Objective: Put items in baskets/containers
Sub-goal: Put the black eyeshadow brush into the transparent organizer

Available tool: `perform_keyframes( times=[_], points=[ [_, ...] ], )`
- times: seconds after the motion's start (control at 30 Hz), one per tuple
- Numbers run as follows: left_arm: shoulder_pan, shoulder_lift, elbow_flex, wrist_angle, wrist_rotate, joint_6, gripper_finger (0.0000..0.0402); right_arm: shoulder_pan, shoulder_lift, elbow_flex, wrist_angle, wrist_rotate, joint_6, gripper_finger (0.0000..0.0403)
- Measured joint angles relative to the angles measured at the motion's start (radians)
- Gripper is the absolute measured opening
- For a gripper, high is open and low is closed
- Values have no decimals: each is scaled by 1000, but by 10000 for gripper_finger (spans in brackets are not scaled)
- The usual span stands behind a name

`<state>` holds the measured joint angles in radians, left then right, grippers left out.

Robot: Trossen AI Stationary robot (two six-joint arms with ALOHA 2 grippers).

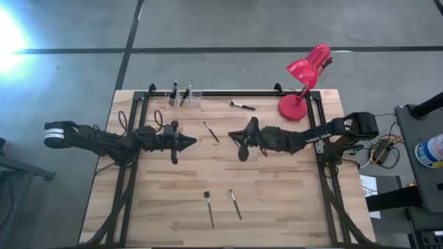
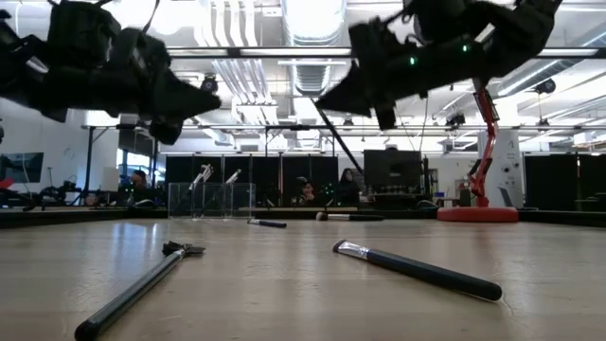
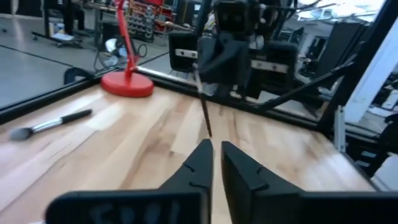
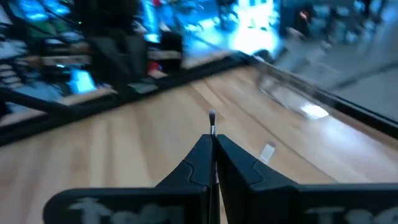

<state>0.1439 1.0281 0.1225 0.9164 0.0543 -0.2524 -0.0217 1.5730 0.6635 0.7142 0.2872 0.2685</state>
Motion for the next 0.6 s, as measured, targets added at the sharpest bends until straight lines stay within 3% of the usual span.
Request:
perform_keyframes(
  times=[0.3, 0.6],
  points=[
    [-101, 97, 149, 1, 1, 20, 92, 106, 88, 112, 173, 3, -99, 12],
    [-176, 214, 259, 29, -28, 69, 104, 153, 149, 197, 264, 2, -169, 12]
  ],
)
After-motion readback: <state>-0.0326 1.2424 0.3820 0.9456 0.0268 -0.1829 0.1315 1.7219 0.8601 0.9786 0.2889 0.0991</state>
